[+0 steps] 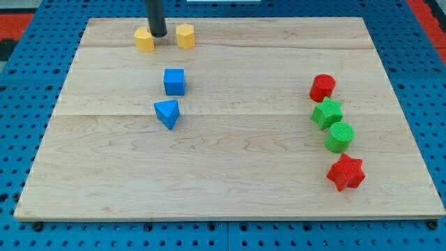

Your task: Place yellow hexagon above red circle

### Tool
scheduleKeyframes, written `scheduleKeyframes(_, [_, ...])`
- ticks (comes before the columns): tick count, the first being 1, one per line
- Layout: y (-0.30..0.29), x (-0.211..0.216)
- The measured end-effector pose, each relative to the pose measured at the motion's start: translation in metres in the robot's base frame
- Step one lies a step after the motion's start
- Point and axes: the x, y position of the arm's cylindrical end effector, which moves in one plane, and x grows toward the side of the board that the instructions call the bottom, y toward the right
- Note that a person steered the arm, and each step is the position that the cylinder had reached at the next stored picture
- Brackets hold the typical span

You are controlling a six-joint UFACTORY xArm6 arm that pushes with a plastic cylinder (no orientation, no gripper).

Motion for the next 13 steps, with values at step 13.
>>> scheduleKeyframes(13, [0.241,0.129])
